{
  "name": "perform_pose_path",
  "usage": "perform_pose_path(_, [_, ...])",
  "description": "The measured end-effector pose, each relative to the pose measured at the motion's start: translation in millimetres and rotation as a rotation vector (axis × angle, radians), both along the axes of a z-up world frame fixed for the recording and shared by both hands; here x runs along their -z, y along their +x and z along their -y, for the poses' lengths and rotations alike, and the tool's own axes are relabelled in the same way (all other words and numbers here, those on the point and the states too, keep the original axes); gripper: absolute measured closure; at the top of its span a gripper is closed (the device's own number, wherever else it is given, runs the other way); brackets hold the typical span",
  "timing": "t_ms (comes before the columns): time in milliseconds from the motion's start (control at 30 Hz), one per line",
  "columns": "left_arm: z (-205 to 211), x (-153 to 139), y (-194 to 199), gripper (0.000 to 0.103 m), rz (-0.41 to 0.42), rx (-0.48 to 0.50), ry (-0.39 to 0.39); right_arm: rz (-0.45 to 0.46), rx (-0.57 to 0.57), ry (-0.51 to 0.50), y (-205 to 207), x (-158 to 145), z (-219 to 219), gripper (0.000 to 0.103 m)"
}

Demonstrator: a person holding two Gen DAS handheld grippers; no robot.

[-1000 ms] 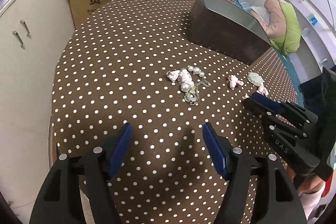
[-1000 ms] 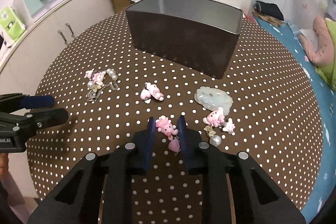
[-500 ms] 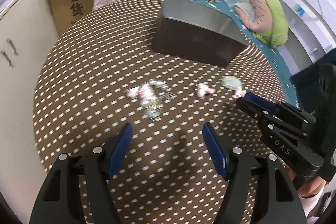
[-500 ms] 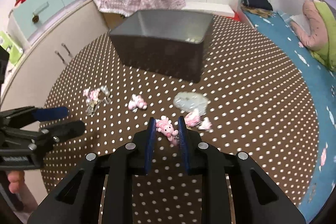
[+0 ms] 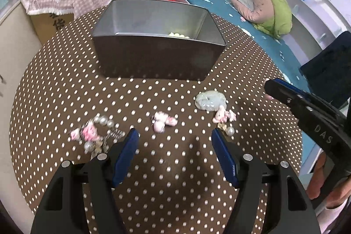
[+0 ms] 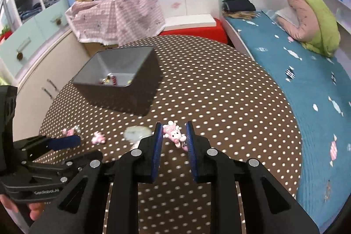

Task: Organize jewelry
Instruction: 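Carry the pink charm into the grey box with the right tool and open it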

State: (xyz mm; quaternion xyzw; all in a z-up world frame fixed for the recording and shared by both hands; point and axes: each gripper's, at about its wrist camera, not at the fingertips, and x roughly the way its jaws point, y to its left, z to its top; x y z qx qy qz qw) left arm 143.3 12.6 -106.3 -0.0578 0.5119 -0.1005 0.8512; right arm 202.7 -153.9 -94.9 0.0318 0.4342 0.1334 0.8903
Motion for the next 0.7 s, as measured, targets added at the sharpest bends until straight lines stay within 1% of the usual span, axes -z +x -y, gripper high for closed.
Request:
perform_pose_path(67, [3.5, 5.5, 5.9, 0.037, -0.006, -0.001, 0.01, -0.006, 0.004, 0.01, 3.3, 4.3, 5.8, 0.081])
perform_pose_path(100, [3.0, 9.5, 8.3, 0.042, -0.016, -0.013, 0.016, -0.009, 0.007, 0.016, 4.5, 7.5, 9.7, 0.081])
perform_pose_path(133, [2.8, 10.0, 7.4, 0.045, -0.002, -0.018, 0.021, -0.016, 0.011, 0.024, 7.1, 10.7, 13.2, 0.081])
perform_pose_path(167, [3.4, 10.1, 7.9, 0.05, 0.01, -0.012, 0.027, -0.019, 0.013, 0.028, 8.5, 12.7, 12.6, 0.081])
perform_pose_path(200, [4.9, 10.1, 7.9, 0.059, 0.016, -0.013, 0.043, -0.024, 0.014, 0.035, 10.4, 15.4, 14.9, 0.081])
perform_pose_path(233, [5.9, 10.2, 7.8, 0.074, 0.02, -0.017, 0.063, -0.027, 0.015, 0.038, 11.7, 17.3, 15.2, 0.081])
perform_pose_path(267, [6.5, 10.1, 7.8, 0.08, 0.026, -0.025, 0.085, -0.03, 0.016, 0.041, 12.8, 19.1, 16.2, 0.081])
perform_pose_path(500, [0.0, 6.0, 11.7, 0.081, 0.027, -0.029, 0.051, -0.034, 0.006, 0.057, 11.8, 23.5, 12.2, 0.081])
perform_pose_path(600, [-4.3, 0.3, 7.5, 0.081, 0.049, -0.027, 0.054, -0.03, 0.003, 0.056, 9.0, 22.5, 10.3, 0.081])
perform_pose_path(700, [-0.1, -4.5, 5.3, 0.081, 0.068, -0.026, 0.052, -0.022, 0.003, 0.058, 4.9, 19.3, 7.8, 0.081])
